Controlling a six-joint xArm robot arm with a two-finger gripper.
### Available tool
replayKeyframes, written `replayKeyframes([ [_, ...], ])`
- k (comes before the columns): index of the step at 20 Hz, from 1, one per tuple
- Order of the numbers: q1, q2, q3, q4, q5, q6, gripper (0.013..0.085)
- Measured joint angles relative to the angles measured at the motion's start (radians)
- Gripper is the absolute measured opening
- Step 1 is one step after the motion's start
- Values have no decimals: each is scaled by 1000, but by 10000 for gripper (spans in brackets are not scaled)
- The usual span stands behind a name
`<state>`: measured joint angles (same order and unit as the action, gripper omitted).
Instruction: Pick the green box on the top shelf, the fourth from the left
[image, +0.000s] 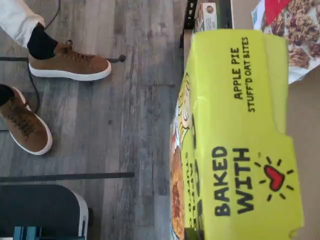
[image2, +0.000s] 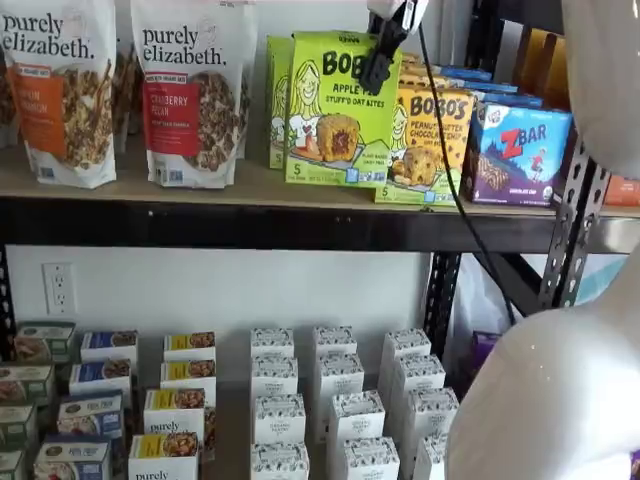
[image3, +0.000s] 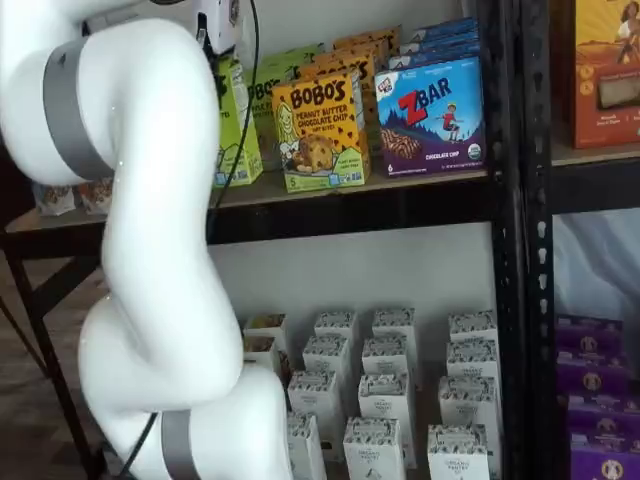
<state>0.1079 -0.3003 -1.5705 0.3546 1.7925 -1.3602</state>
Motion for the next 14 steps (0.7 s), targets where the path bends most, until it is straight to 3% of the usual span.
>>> replayKeyframes([
  [14, -54, -75, 95, -10, -3, -59, 210],
])
